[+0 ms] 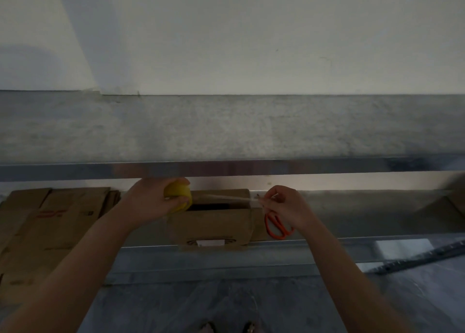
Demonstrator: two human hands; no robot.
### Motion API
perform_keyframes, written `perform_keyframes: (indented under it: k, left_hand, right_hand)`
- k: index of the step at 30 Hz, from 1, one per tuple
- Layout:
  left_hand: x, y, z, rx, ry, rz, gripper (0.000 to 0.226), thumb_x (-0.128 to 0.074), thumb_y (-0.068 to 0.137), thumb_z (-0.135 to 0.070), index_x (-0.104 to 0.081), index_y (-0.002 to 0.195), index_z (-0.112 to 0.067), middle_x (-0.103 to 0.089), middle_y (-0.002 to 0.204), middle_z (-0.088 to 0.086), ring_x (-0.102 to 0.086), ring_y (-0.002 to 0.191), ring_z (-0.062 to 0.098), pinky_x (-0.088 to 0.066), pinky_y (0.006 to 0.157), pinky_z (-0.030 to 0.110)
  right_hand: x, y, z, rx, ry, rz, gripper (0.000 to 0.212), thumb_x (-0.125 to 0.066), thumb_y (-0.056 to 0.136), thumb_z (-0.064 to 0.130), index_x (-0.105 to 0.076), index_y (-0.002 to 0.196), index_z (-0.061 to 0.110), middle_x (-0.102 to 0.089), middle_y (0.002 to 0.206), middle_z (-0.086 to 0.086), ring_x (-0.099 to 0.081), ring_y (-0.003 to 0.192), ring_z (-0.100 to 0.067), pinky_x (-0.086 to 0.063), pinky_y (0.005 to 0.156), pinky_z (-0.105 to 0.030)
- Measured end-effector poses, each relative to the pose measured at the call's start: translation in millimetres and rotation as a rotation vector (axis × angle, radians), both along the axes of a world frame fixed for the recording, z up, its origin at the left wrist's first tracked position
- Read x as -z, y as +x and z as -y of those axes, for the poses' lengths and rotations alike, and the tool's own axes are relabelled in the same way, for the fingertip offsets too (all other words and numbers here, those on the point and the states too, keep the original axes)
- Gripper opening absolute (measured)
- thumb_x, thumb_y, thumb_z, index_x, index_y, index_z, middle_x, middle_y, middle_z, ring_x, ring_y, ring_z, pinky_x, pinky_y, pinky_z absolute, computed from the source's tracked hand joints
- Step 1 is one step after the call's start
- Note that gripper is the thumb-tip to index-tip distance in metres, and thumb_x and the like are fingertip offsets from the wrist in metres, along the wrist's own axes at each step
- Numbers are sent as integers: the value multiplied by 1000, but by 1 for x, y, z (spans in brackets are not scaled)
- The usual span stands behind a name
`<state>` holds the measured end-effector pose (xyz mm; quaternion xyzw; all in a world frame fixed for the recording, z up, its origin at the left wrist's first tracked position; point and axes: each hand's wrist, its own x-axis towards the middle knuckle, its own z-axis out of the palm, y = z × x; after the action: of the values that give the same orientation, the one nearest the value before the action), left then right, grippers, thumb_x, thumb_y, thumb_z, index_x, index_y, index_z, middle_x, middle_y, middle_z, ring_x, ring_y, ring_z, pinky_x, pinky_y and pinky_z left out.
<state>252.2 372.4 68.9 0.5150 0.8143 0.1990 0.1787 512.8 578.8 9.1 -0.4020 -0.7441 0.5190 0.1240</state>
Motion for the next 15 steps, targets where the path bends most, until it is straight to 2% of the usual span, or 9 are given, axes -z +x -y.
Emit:
perform_keyframes:
  k: [3,7,9,11,13,15]
  left_hand:
    - [-1,-1,-4,9,-63,5,41,-68,84,-44,-56,123,-41,-60,112,-14,-59,100,11,-49,88,32]
    - [6,3,-8,60,-32,32,33,-71,81,-39,-64,112,-32,-64,106,-12,-60,94,9,-50,81,31]
    - [15,5,-7,66,-19,-7,37,-69,79,-42,-65,112,-27,-62,105,-11,-57,95,9,-44,77,28]
    - [23,5,-8,51,-1,-57,35,-72,81,-38,-64,114,-26,-60,107,-10,-55,97,11,-39,75,26]
    - [27,3,-12,33,5,-67,32,-71,82,-37,-63,113,-30,-63,107,-10,-57,95,11,-40,74,26]
    - [27,3,-17,22,-15,-75,31,-70,83,-39,-62,113,-35,-66,106,-11,-58,92,10,-45,75,28]
  right_hand:
    - [1,3,-4,-4,-2,-5,14,-77,82,28,-65,79,22,-73,70,3,-71,68,-10,-57,73,-31]
    - [5,5,-4,-11,0,-7,14,-77,83,25,-64,79,21,-73,68,5,-70,65,-6,-51,63,-19]
    - [8,3,-3,-12,11,8,14,-77,83,26,-64,80,23,-72,67,6,-69,63,-2,-46,58,-11]
    - [11,2,-4,-12,34,35,13,-76,84,28,-64,81,25,-72,67,7,-69,64,-2,-46,59,-12]
    - [15,0,-7,1,40,47,12,-75,84,30,-65,81,26,-72,68,8,-69,65,-4,-49,61,-16]
    - [19,0,-11,24,30,41,12,-76,84,31,-66,80,26,-72,67,9,-68,64,-3,-47,57,-11]
